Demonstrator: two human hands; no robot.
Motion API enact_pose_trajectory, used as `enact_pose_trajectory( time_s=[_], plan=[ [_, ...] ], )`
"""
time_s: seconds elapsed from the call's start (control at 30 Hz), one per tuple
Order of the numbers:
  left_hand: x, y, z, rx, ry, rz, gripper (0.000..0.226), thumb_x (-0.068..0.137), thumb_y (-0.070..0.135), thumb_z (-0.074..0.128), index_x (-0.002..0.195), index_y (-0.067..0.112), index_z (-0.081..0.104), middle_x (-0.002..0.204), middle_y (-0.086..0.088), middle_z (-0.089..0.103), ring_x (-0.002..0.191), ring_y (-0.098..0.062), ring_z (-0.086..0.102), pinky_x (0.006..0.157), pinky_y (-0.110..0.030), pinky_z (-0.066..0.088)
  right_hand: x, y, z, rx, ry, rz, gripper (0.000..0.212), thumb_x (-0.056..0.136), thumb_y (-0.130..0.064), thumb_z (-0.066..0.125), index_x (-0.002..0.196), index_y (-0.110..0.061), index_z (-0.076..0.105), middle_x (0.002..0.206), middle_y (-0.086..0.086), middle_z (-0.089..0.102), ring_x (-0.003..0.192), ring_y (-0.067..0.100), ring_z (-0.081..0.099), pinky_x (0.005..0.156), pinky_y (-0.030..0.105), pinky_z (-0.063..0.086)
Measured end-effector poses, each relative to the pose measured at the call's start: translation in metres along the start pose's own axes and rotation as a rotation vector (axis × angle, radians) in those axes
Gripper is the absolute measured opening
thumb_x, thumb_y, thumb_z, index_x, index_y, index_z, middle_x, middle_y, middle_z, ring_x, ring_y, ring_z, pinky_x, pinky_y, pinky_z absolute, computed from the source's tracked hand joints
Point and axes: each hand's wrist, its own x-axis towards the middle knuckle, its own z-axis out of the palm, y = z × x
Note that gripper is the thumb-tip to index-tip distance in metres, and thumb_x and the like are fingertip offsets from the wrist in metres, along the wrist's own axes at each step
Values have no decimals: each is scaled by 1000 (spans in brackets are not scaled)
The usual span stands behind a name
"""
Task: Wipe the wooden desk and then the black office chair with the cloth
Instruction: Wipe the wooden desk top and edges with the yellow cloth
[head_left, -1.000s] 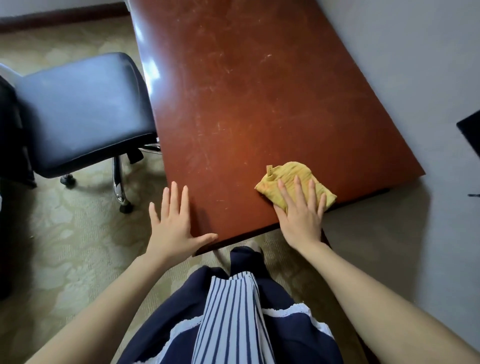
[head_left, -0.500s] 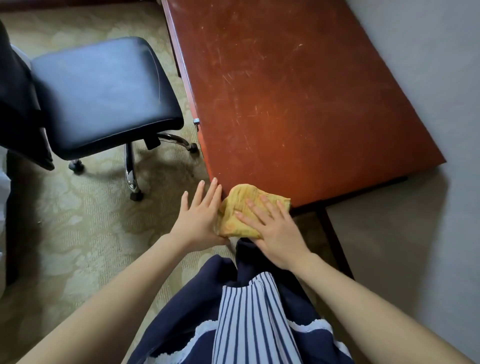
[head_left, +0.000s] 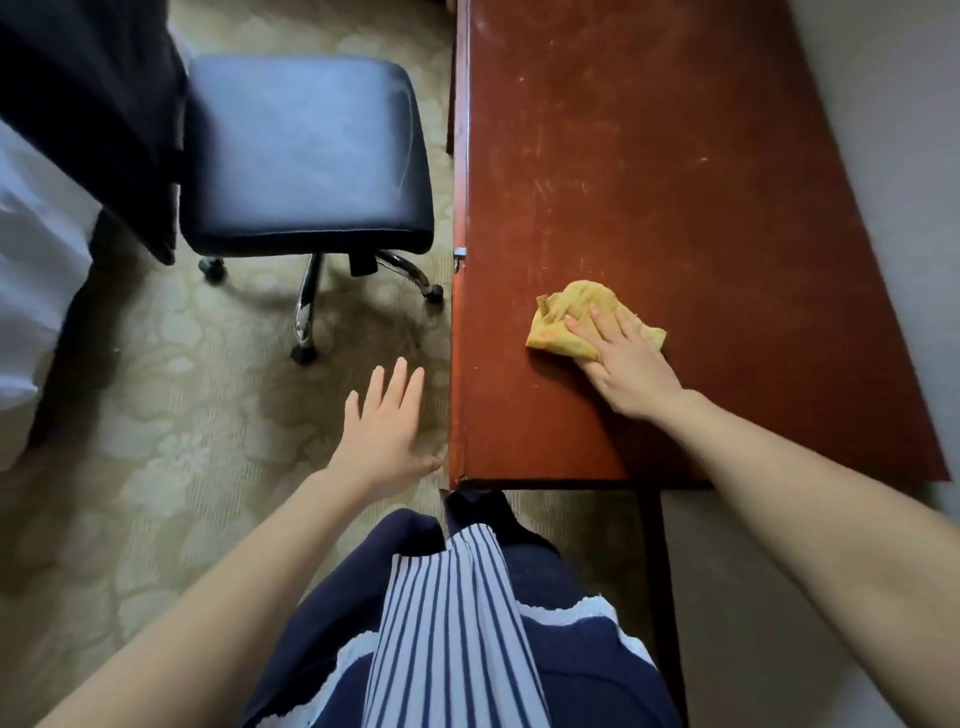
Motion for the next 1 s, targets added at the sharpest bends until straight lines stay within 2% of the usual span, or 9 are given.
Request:
enact_pose_trajectory(
  time_s=[0.17, 0.27, 0.43, 0.53, 0.63, 0.7, 0.8, 0.9, 1.0],
  plan=[
    [-10, 4, -1, -100, 51, -148, 100, 85, 47, 61, 150, 17, -9, 158, -2, -18, 144, -25, -18, 116, -48, 0, 64, -49, -16, 32, -10, 0, 56, 98, -52, 22, 149, -40, 4, 160, 2, -4, 144, 36, -7, 115, 55, 1],
    [-12, 6, -4, -180, 116, -227, 89, 90, 48, 53, 151, 16, -4, 159, -3, -12, 145, -25, -12, 116, -48, 4, 63, -86, -2, 13, 50, -58, 60, 97, -55, 24, 150, -37, 2, 159, 4, -6, 143, 39, -11, 112, 59, -4],
    [-9, 13, -9, -277, 213, -307, 73, 96, 45, 41, 151, 16, 3, 159, -3, -7, 146, -23, -8, 116, -47, 5, 24, -101, 35, -189, 131, -449, 59, 95, -52, 32, 149, -40, 13, 160, 6, -2, 143, 40, -10, 111, 60, -7],
    [0, 23, -11, -315, 193, -300, 67, 98, 41, 37, 151, 16, 4, 159, -3, -6, 146, -22, -8, 116, -48, 5, -2, -86, 47, -262, 143, -676, 55, 93, -54, 31, 146, -40, 26, 156, 6, 21, 142, 43, 12, 111, 62, 6],
    [16, 37, -13, -331, 165, -292, 68, 98, 38, 40, 151, 16, 4, 159, -3, -7, 146, -23, -8, 116, -49, 6, -17, -58, 52, -316, 151, -788, 56, 90, -55, 29, 143, -37, 34, 150, 8, 35, 136, 45, 28, 106, 65, 23],
    [26, 47, -15, -272, 122, -254, 75, 96, 41, 46, 151, 16, 2, 159, -4, -9, 146, -24, -8, 115, -50, 5, -25, -34, 55, -336, 167, -816, 55, 90, -55, 30, 142, -38, 36, 148, 8, 38, 134, 45, 32, 108, 61, 27],
    [36, 62, -12, -197, 48, -173, 93, 89, 47, 55, 150, 13, -6, 158, -5, -14, 145, -24, -12, 115, -49, 2, -38, 3, 54, -350, 171, -822, 55, 89, -54, 32, 142, -39, 32, 148, 7, 38, 134, 44, 31, 107, 56, 21],
    [43, 79, -8, -295, 5, -171, 106, 85, 46, 62, 148, 9, -14, 158, -6, -14, 145, -22, -10, 116, -48, 1, -45, 42, 44, -321, 165, -745, 58, 85, -47, 39, 142, -38, 33, 148, 6, 38, 134, 43, 32, 109, 52, 17],
    [46, 88, -1, -251, -43, -174, 103, 87, 50, 56, 147, 6, -15, 157, -9, -19, 146, -20, -8, 116, -45, 1, -42, 73, 29, -243, 129, -616, 55, 87, -45, 36, 141, -37, 34, 148, 3, 36, 136, 41, 31, 111, 47, 12]
  ],
)
